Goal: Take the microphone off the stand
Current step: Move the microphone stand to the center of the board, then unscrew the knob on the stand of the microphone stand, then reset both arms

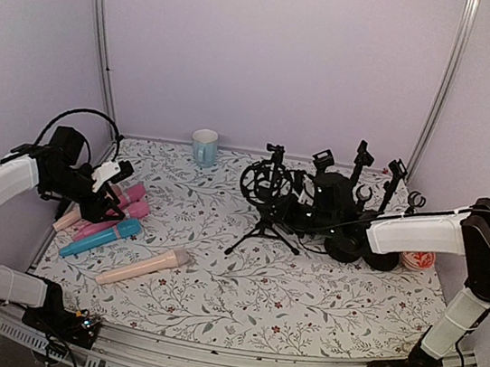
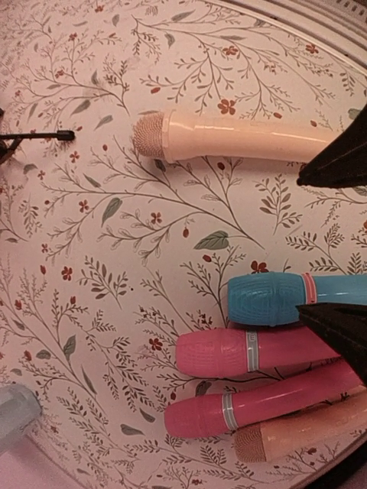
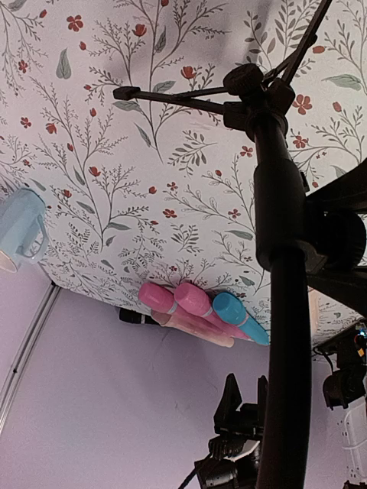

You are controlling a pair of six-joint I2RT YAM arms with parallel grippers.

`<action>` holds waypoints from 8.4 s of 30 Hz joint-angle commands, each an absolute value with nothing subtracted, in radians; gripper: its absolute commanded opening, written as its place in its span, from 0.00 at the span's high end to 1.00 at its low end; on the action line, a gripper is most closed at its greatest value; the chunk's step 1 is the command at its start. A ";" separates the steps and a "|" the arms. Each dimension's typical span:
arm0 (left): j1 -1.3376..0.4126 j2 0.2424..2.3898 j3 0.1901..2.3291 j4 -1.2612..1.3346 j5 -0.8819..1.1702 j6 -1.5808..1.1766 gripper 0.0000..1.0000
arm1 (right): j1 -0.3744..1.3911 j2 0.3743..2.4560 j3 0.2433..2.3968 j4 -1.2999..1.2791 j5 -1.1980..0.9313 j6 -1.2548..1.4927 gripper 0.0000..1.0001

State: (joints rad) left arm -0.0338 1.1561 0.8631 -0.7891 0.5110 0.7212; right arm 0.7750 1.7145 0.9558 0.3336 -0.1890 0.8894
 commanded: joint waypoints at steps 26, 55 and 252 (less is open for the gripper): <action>-0.050 1.151 0.878 -0.799 0.499 0.713 0.47 | 0.747 1.641 1.105 0.107 -0.169 0.791 0.44; -0.054 1.142 0.880 -0.813 0.499 0.720 0.47 | 0.620 1.822 0.923 0.713 -0.543 1.269 0.61; 0.049 1.532 0.232 1.285 0.274 0.082 0.01 | 0.019 1.535 0.234 1.300 0.123 -0.011 0.01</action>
State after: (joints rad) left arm 0.0566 1.5326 0.2256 1.2133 0.2577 0.0589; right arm 0.0257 1.5291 0.2234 1.2945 0.1616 -0.0341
